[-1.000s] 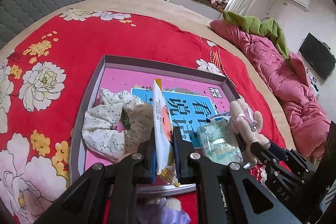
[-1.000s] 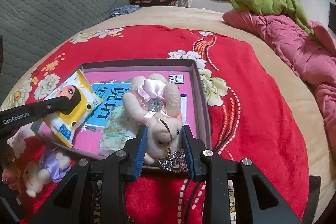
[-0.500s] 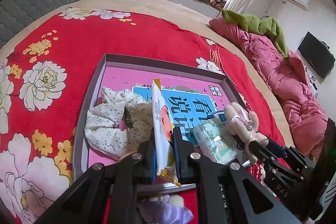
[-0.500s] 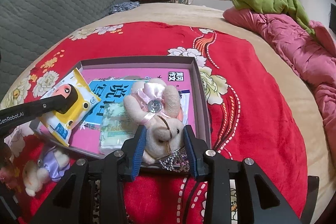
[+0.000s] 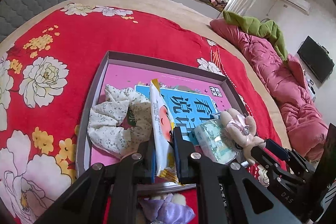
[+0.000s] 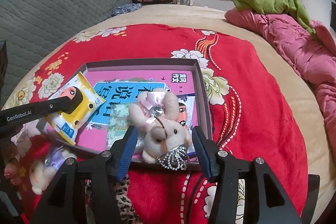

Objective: Organize soft objects
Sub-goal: 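Carry the wipes packet and bunny plush into the box and open both tools, then withdraw both tools from the box toward the remaining items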

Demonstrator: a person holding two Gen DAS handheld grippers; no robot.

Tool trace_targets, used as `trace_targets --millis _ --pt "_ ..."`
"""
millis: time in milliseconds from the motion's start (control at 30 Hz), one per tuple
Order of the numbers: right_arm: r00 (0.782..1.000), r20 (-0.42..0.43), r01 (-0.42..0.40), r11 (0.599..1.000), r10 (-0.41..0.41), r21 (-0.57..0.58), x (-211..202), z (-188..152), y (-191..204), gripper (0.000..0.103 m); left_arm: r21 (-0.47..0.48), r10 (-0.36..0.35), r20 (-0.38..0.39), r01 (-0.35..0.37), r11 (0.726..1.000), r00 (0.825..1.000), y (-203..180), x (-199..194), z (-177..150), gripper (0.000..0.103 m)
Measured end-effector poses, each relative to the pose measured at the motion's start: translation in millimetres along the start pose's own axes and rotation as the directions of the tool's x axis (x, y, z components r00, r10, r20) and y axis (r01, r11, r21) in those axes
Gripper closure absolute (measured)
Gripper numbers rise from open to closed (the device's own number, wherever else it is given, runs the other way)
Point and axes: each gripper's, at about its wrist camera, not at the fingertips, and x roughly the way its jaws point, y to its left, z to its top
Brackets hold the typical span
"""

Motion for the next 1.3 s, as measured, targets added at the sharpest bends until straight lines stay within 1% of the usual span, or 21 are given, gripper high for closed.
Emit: trace_targets --millis 267,500,600,633,733,1100,1200,1233,1267,1300 --pt "1.0 0.024 -0.016 1.0 0.016 -0.003 -12 1 7 0.047 -0.002 -0.001 -0.009 0.001 1.0 1.0 4 -1 1 0.087" --pt "1.0 0.027 -0.016 1.0 0.016 -0.003 -15 2 8 0.047 0.001 0.014 -0.012 -0.014 1.0 1.0 8 -4 1 0.084" --pt "1.0 0.024 -0.011 1.0 0.011 -0.002 -15 1 7 0.047 -0.002 0.026 -0.015 -0.026 1.0 1.0 11 -5 2 0.079" --pt "1.0 0.027 -0.01 1.0 0.01 -0.001 -16 1 7 0.047 -0.004 0.03 -0.016 -0.03 1.0 0.999 11 -5 2 0.075" --pt "1.0 0.026 -0.008 1.0 0.008 0.0 -17 2 7 0.047 -0.001 0.042 -0.01 -0.042 0.999 0.999 15 -8 3 0.072" --pt "0.999 0.032 0.0 1.0 0.0 0.001 -23 2 7 0.046 0.001 0.042 0.017 -0.042 0.999 0.999 20 -21 7 0.07" --pt "0.999 0.035 0.0 1.0 0.0 0.005 -26 2 5 0.046 0.0 0.037 0.029 -0.037 0.999 0.999 21 -27 7 0.061" --pt "0.999 0.036 0.001 1.0 -0.001 0.006 -27 2 4 0.044 0.005 0.036 0.035 -0.036 0.999 0.999 20 -29 7 0.058" --pt "0.999 0.038 0.003 1.0 -0.004 0.007 -27 2 3 0.041 0.009 0.037 0.039 -0.038 0.999 0.999 20 -31 6 0.057" --pt "0.999 0.039 0.004 1.0 -0.004 0.007 -28 2 3 0.041 0.014 0.04 0.045 -0.041 0.999 0.998 19 -33 6 0.056"
